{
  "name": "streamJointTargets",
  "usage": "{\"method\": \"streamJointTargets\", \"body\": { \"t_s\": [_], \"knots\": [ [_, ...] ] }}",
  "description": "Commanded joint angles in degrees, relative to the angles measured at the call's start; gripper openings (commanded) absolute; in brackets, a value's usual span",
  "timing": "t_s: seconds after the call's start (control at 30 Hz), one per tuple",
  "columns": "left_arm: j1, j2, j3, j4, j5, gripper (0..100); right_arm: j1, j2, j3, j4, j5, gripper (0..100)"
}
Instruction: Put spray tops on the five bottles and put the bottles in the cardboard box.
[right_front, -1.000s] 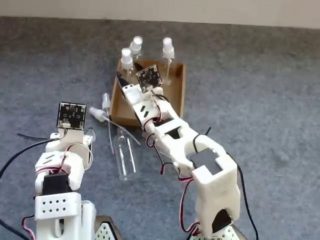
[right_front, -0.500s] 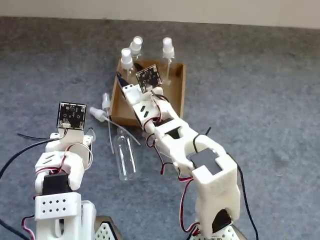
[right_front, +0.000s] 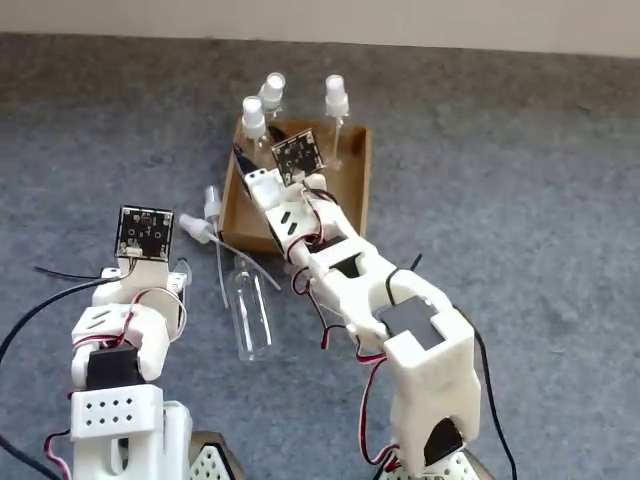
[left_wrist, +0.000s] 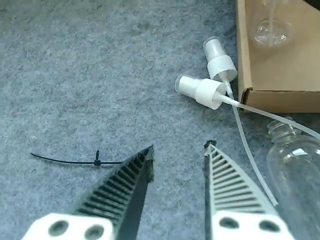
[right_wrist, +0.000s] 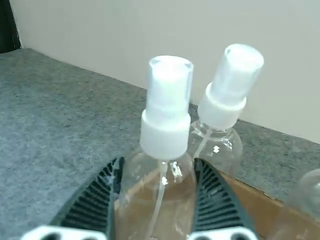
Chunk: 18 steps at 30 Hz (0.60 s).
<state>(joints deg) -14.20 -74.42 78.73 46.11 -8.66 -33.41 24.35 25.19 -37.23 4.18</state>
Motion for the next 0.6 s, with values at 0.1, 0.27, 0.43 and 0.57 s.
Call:
{"method": "streamJointTargets", "body": {
  "t_s": [0.1, 0.27, 0.43, 0.57],
  "knots": [
    [0.48, -0.66, -0.31, -1.14, 0.09, 16, -0.48, -1.19, -2.77, -1.1, 0.62, 10.5],
    [0.48, -0.66, -0.31, -1.14, 0.09, 16, -0.48, -1.19, -2.77, -1.1, 0.62, 10.5],
    [0.48, -0.66, -0.31, -1.14, 0.09, 16, -0.48, -1.19, -2.77, -1.1, 0.62, 10.9],
    [0.48, -0.66, -0.31, -1.14, 0.09, 16, -0.57, -1.54, -0.92, -1.1, 0.62, 11.0]
  ]
}}
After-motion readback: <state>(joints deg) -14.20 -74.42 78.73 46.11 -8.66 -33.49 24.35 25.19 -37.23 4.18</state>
